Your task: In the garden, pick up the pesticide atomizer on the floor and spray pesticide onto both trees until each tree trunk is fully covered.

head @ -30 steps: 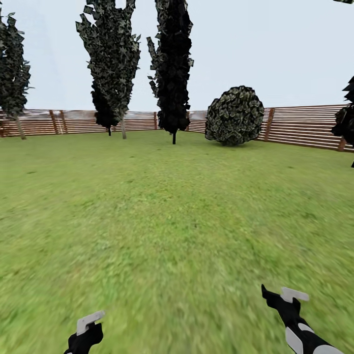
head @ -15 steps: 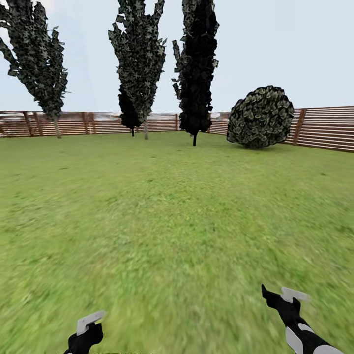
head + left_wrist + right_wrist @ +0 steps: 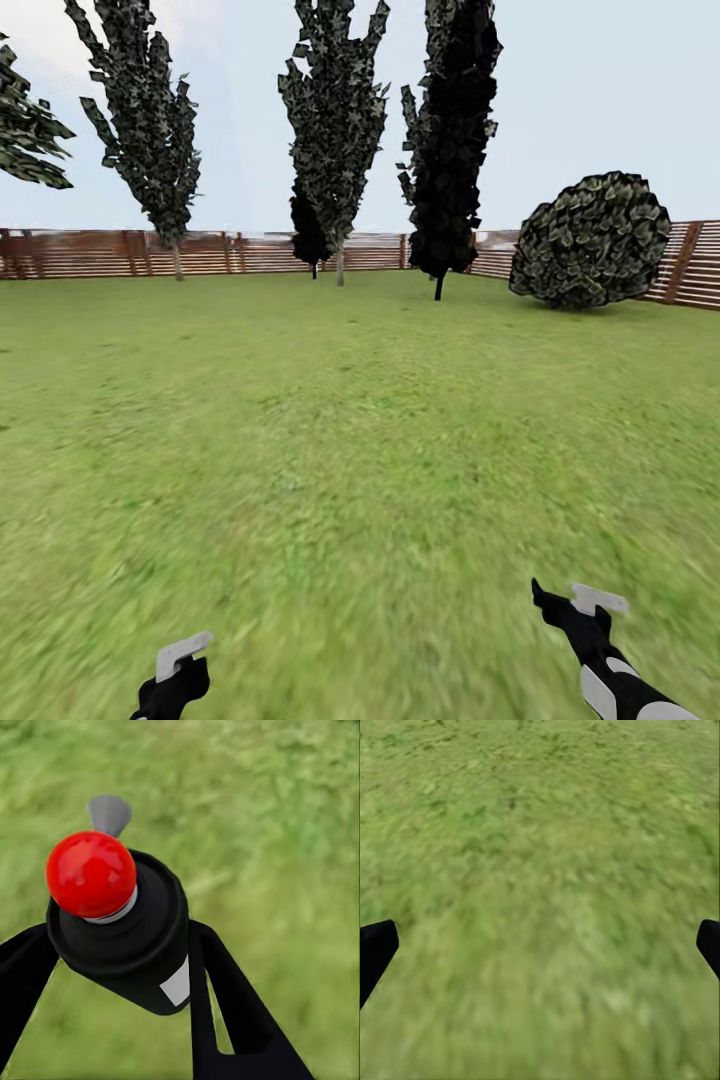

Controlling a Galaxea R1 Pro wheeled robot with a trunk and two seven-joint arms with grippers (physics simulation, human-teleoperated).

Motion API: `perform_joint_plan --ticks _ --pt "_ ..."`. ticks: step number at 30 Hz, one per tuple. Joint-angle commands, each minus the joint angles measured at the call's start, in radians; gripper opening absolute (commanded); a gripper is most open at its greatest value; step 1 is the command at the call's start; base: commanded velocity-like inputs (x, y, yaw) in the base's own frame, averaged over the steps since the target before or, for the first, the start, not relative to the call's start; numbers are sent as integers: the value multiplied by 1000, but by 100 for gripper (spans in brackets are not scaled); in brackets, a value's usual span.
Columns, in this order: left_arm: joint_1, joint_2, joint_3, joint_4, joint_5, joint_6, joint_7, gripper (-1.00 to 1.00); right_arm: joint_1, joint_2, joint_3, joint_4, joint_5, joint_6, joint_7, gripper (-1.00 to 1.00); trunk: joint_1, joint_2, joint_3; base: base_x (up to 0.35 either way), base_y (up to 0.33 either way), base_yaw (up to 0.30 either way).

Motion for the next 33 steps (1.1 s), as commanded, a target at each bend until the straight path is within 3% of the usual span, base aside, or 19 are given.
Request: perform_joint_plan --ticks 1,33 --pt "0 0 -6 -1 11 -1 -3 -100 0 0 -6 1 -6 -3 9 100 0 0 -1 0 0 287" --pt "0 0 -6 0 11 -1 -3 -100 0 0 -6 1 -4 -3 9 100 -5 7 10 0 0 287"
